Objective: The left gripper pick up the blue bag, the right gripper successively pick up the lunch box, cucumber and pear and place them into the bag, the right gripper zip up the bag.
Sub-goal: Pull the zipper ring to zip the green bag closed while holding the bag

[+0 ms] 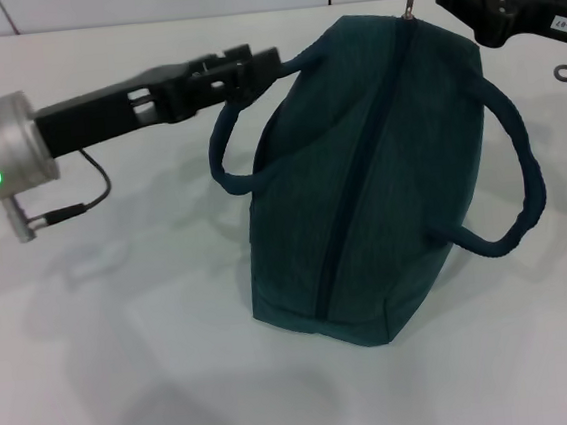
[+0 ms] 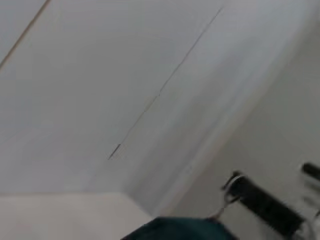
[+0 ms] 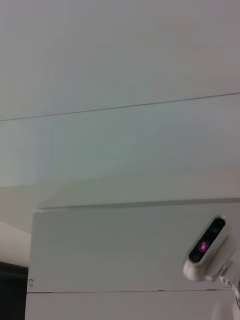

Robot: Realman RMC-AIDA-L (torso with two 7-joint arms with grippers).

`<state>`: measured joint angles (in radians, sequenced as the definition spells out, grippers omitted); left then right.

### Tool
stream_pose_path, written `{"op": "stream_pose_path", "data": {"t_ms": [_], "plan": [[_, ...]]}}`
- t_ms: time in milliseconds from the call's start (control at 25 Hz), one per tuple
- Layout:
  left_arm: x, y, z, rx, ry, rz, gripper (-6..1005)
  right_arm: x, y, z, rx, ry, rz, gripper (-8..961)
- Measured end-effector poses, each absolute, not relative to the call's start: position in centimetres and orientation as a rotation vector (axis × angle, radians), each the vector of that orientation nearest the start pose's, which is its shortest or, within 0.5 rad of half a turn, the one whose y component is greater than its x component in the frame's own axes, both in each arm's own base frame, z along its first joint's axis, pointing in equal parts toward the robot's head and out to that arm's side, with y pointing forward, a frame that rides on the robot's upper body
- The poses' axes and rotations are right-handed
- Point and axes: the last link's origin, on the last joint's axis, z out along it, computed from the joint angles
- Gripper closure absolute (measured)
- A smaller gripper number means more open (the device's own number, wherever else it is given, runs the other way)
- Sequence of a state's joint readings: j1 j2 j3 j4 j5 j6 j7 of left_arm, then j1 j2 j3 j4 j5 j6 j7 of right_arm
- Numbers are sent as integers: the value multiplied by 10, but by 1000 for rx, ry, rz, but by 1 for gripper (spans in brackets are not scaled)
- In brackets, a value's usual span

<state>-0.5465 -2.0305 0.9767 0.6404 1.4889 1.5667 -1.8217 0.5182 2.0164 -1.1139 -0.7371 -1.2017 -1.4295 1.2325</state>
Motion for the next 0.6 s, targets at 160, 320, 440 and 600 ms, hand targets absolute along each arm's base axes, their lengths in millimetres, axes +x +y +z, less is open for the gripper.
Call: {"op": "stream_pose_path", "data": {"t_ms": [160, 320, 440, 600], "plan": [[-196, 358, 4, -2662, -1170, -1104, 133, 179, 370, 40, -2438, 205, 1190, 919], [-190, 361, -3, -2686, -1208, -1056, 137, 180, 369, 40, -2440, 207, 1186, 918], [-188, 365, -5, -2679, -1237, -1023, 140, 181, 369, 39, -2441, 212, 1185, 918], [-184, 368, -4, -2671, -1259, -1003, 144, 181, 369, 38, -2442, 213, 1186, 918]]}}
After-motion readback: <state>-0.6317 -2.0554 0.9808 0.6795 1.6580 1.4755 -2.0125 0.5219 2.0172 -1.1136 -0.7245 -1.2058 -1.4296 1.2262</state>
